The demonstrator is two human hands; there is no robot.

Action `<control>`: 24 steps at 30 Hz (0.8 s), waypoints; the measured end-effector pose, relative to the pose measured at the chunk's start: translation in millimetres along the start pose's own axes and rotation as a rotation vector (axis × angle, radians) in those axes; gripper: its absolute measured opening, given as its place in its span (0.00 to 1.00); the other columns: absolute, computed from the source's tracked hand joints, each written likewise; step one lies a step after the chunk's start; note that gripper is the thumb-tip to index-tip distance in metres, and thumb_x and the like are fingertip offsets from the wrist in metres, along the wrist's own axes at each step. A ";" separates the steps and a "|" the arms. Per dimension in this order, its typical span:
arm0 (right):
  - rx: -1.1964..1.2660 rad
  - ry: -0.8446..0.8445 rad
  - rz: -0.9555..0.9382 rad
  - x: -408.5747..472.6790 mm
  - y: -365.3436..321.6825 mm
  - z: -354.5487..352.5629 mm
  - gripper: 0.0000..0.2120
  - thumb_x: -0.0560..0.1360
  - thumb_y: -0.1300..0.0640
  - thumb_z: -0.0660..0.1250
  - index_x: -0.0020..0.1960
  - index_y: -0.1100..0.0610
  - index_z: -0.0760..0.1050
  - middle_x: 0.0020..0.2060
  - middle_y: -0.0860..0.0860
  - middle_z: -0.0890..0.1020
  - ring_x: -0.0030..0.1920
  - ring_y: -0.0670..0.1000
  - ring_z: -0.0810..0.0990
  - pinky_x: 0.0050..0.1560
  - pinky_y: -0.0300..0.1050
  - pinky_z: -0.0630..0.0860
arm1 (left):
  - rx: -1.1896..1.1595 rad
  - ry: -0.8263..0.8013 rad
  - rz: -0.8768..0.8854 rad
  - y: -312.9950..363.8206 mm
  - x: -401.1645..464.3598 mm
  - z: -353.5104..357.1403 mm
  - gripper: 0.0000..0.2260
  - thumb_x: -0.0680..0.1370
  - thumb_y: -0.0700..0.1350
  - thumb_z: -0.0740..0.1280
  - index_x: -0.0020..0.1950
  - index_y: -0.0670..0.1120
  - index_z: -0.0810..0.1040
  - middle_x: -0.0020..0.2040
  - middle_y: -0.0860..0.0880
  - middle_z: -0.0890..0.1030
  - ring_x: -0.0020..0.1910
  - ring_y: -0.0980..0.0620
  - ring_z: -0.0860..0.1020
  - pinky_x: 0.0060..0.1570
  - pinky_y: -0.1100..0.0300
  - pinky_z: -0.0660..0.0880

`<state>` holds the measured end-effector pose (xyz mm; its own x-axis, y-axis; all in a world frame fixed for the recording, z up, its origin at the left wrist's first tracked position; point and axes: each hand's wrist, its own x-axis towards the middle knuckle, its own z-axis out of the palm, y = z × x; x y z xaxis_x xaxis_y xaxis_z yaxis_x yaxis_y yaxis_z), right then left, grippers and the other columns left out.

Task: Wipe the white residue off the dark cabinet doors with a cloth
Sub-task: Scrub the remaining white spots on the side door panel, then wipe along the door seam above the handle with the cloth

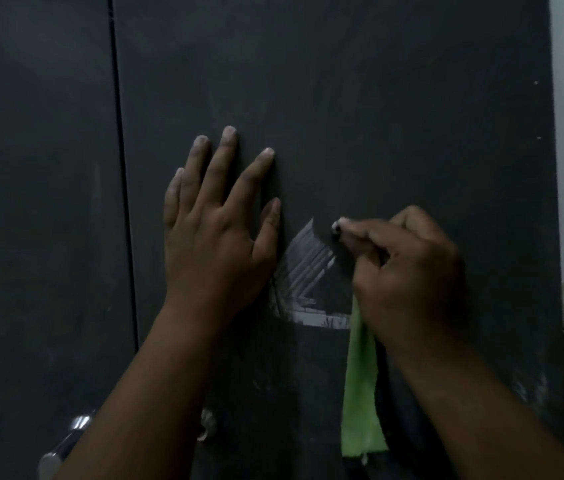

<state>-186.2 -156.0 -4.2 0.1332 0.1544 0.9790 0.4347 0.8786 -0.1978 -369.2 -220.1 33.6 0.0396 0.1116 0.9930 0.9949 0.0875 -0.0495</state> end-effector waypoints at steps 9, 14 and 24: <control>-0.051 0.019 -0.076 -2.1 -24.1 24.5 0.06 0.81 0.53 0.68 0.52 0.51 0.84 0.40 0.50 0.71 0.34 0.54 0.73 0.30 0.51 0.74 | -0.116 -0.033 -0.080 6.8 -11.6 -12.3 0.22 0.84 0.57 0.61 0.78 0.56 0.70 0.84 0.50 0.60 0.84 0.49 0.53 0.81 0.47 0.52; 0.172 -0.108 0.067 -46.0 -12.7 10.7 0.03 0.77 0.59 0.76 0.47 0.51 0.87 0.36 0.46 0.74 0.33 0.47 0.76 0.34 0.45 0.76 | -0.454 0.139 -0.241 22.3 -42.9 -31.5 0.08 0.81 0.48 0.73 0.59 0.49 0.85 0.57 0.53 0.85 0.59 0.55 0.81 0.60 0.59 0.77; 0.693 -0.160 0.342 -50.1 -53.3 -5.0 0.07 0.79 0.59 0.72 0.52 0.49 0.86 0.47 0.45 0.86 0.49 0.43 0.86 0.47 0.35 0.81 | -1.362 -0.125 -0.804 68.8 -88.6 -53.8 0.09 0.77 0.46 0.75 0.57 0.48 0.88 0.51 0.47 0.88 0.54 0.50 0.87 0.52 0.59 0.83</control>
<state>-211.6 -212.8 -43.0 0.0067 0.4838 0.8751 -0.2688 0.8438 -0.4644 -299.3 -277.2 -52.0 -0.4553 0.5587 0.6933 0.0893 -0.7461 0.6598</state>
